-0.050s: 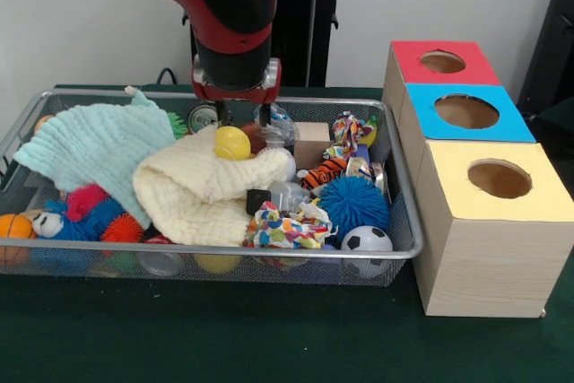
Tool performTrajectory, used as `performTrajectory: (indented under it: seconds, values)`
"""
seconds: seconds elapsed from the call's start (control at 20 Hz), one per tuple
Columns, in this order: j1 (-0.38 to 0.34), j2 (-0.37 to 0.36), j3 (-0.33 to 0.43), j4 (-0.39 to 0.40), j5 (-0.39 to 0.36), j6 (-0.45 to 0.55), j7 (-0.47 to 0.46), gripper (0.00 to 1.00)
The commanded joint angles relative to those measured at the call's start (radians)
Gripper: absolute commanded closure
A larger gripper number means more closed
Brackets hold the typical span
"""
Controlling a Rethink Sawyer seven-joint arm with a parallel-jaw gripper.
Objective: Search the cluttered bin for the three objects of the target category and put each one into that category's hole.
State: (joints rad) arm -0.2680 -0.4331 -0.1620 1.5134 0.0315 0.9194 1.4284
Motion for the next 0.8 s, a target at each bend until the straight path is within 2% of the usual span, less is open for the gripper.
performTrajectory:
  seconds: [0.05, 0.15, 0.25, 0.4, 0.55, 0.8]
  values:
    - [-0.015, 0.023, 0.096, -0.065, -0.088, 0.070, -0.038, 0.00]
    - [-0.021, 0.012, 0.106, -0.049, -0.086, 0.007, -0.029, 0.00]
    - [-0.024, 0.014, 0.111, -0.045, -0.088, 0.005, -0.028, 0.00]
    - [-0.059, 0.018, 0.153, 0.002, -0.045, -0.045, -0.013, 0.00]
    - [-0.082, 0.030, 0.182, 0.021, -0.022, -0.068, -0.001, 0.00]
    - [-0.096, 0.032, 0.201, 0.022, -0.026, -0.060, 0.026, 0.00]
